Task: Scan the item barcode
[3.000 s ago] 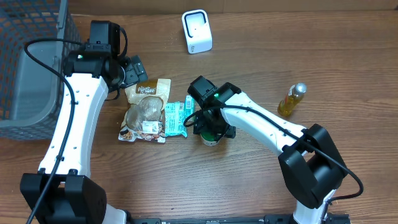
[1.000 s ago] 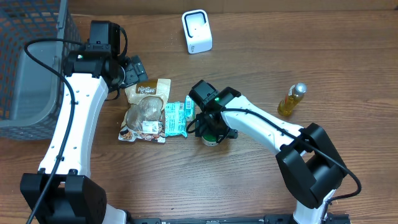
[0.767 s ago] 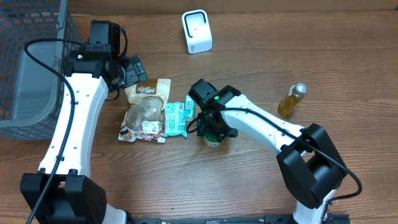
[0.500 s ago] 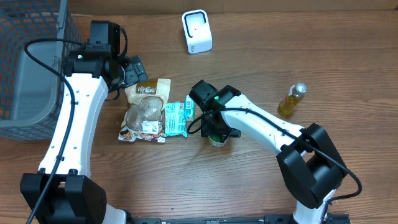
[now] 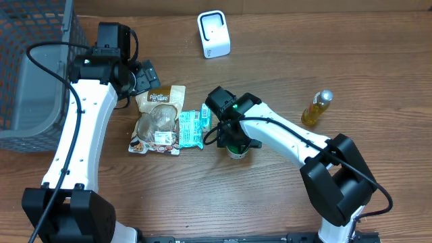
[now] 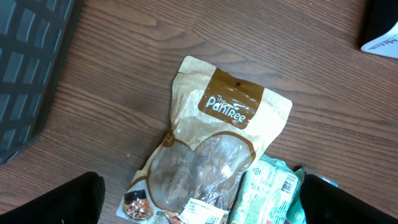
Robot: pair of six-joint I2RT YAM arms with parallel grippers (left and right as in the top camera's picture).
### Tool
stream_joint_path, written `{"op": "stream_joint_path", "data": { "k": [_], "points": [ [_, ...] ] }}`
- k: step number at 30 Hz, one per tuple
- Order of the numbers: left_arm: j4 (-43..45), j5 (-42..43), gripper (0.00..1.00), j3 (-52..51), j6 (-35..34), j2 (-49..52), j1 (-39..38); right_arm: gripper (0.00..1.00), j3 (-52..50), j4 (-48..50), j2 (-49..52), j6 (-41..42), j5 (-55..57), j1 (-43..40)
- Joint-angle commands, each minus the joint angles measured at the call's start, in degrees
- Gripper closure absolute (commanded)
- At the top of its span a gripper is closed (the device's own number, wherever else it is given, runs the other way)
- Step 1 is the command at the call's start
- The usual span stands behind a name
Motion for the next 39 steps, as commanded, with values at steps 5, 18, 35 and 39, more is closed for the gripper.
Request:
{"op": "stream_joint_path", "data": {
  "k": [5, 18, 35, 39],
  "points": [
    [0.0, -0.4, 0.0, 0.7, 0.2, -0.3, -0.1, 0.27, -1.9, 1.5, 0.2, 0.2, 0.8, -0.2],
    [0.0, -0.4, 0.0, 0.7, 0.2, -0.3, -0.1, 0.27, -1.9, 1.3, 0.2, 0.2, 0.8, -0.2],
    [0.0, -0.4, 0.0, 0.7, 0.2, -0.3, -0.1, 0.26, -1.9, 1.0, 0.2, 0.2, -0.9, -0.2],
    [0.0, -0.4, 0.0, 0.7, 0.2, -0.3, -0.1, 0.26, -1.9, 1.0, 0.2, 0.2, -1.0, -0.2]
  ]
}}
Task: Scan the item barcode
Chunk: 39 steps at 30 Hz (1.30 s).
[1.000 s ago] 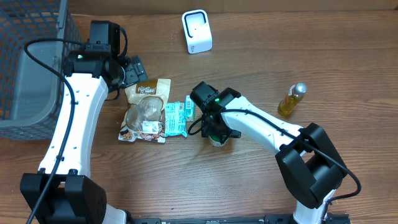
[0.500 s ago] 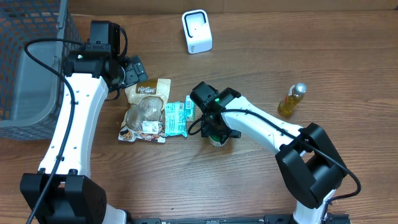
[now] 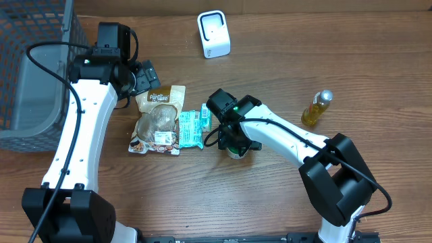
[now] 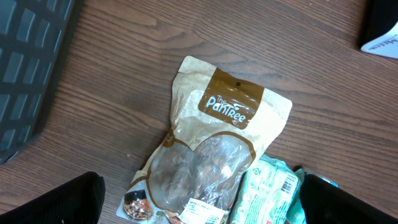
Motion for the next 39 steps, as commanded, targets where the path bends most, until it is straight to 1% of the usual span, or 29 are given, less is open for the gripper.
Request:
{"op": "stream_joint_path", "data": {
  "k": [1, 18, 19, 20, 22, 39],
  "points": [
    [0.0, -0.4, 0.0, 0.7, 0.2, -0.3, -0.1, 0.26, -0.3, 0.1, 0.2, 0.2, -0.3, -0.2],
    [0.0, -0.4, 0.0, 0.7, 0.2, -0.3, -0.1, 0.26, -0.3, 0.8, 0.2, 0.2, -0.3, -0.2],
    [0.0, -0.4, 0.0, 0.7, 0.2, -0.3, -0.1, 0.25, -0.3, 0.7, 0.2, 0.2, -0.3, -0.1],
    [0.0, -0.4, 0.0, 0.7, 0.2, -0.3, -0.1, 0.22, -0.3, 0.7, 0.2, 0.2, -0.3, -0.1],
    [0.0, -0.4, 0.0, 0.7, 0.2, -0.3, -0.1, 0.2, -0.3, 0.6, 0.2, 0.2, -0.3, -0.1],
    [0.0, -0.4, 0.0, 0.7, 0.2, -0.3, -0.1, 0.21, -0.5, -0.7, 0.2, 0.4, -0.7, 0.0]
  ]
}}
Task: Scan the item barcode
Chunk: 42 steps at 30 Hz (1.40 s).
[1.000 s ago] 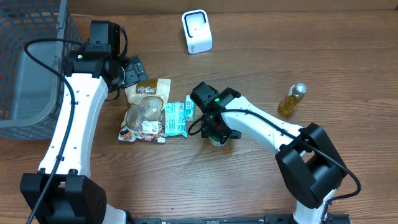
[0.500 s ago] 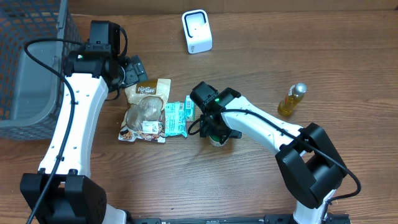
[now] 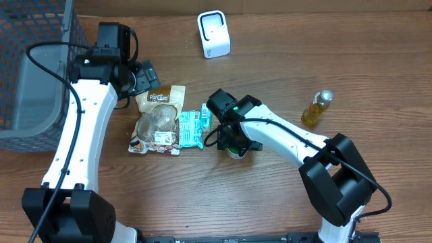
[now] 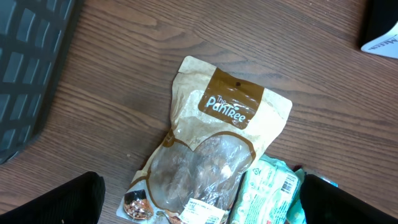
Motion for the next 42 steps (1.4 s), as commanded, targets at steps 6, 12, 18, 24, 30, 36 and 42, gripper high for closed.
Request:
{"op": "stream_joint_path", "data": {
  "k": [6, 12, 18, 24, 30, 36, 42],
  "points": [
    [0.0, -0.4, 0.0, 0.7, 0.2, -0.3, -0.1, 0.21, -0.7, 0.3, 0.2, 0.4, -0.3, 0.0],
    [0.0, -0.4, 0.0, 0.7, 0.2, -0.3, -0.1, 0.26, -0.7, 0.3, 0.2, 0.4, -0.4, 0.0],
    [0.0, -0.4, 0.0, 0.7, 0.2, -0.3, -0.1, 0.25, -0.7, 0.3, 0.2, 0.4, -0.4, 0.0],
    [0.0, -0.4, 0.0, 0.7, 0.2, -0.3, -0.1, 0.26, -0.8, 0.3, 0.2, 0.6, -0.4, 0.0],
    [0.0, -0.4, 0.0, 0.7, 0.2, -0.3, -0.1, 0.25, -2.4, 1.8, 0.2, 0.8, -0.4, 0.0],
    [0.0, -0.4, 0.01, 0.7, 0.2, -0.3, -0.1, 0.25, -1.9, 1.7, 0.2, 0.8, -0.4, 0.0],
    [0.0, -0.4, 0.0, 0.7, 0.2, -0.3, -0.1, 0.25, -0.9, 1.6, 0.2, 0.8, -0.4, 0.0]
  ]
}}
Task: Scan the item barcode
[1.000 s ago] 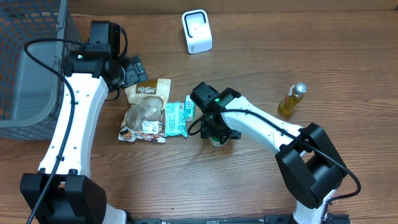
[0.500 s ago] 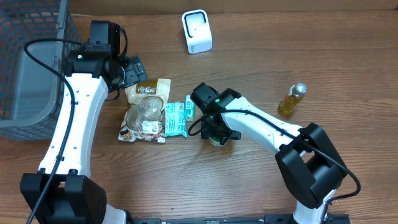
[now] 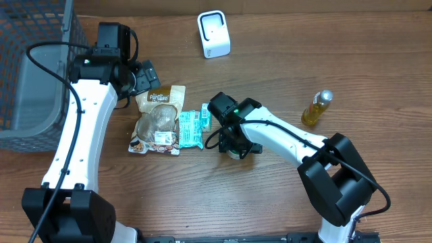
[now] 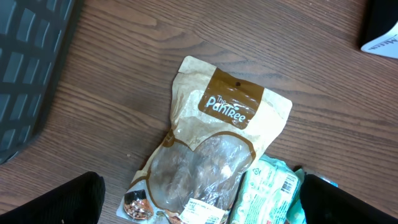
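Note:
A brown and clear snack pouch (image 3: 158,118) lies flat on the wooden table, with a green packet (image 3: 191,128) against its right side. Both show in the left wrist view, the pouch (image 4: 211,149) and the green packet (image 4: 267,193) with its barcode. My left gripper (image 3: 145,75) hangs open above the pouch's top end, and its dark fingers (image 4: 56,199) stand wide apart with nothing between them. My right gripper (image 3: 233,145) points down onto a small white and green item (image 3: 233,155) just right of the packet. Its jaws are hidden. The white scanner (image 3: 214,34) stands at the back.
A grey mesh basket (image 3: 27,67) fills the far left. A yellow oil bottle (image 3: 316,108) stands upright at the right. A dark object with a white label (image 4: 380,28) shows in the top right corner of the left wrist view.
My right gripper has shifted slightly left and sits closer over the small item, hiding more of it. The left gripper, pouch and packet have not moved.
My right gripper stood over the small white and green item beside the green packet at every moment, edging a little left each time and covering more of the item. My left gripper stayed open above the pouch throughout.

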Robot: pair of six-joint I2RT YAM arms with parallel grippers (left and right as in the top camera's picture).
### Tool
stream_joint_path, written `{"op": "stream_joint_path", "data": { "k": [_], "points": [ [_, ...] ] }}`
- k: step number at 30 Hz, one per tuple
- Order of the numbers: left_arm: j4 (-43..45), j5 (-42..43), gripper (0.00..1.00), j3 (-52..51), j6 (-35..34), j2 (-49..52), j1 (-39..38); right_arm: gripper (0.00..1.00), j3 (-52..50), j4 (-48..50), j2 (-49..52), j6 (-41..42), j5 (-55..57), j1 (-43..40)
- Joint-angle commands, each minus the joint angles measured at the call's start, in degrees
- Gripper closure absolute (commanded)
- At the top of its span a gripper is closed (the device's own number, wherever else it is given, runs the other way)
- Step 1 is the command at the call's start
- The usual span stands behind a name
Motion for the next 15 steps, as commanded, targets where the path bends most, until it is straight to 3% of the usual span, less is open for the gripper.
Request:
{"op": "stream_joint_path", "data": {
  "k": [1, 15],
  "points": [
    [0.0, -0.4, 0.01, 0.7, 0.2, -0.3, -0.1, 0.25, 1.1, 0.0, 0.2, 0.6, 0.2, 0.0],
    [0.0, -0.4, 0.0, 0.7, 0.2, -0.3, -0.1, 0.2, 1.1, -0.3, 0.2, 0.5, 0.3, 0.0]
  ]
}}
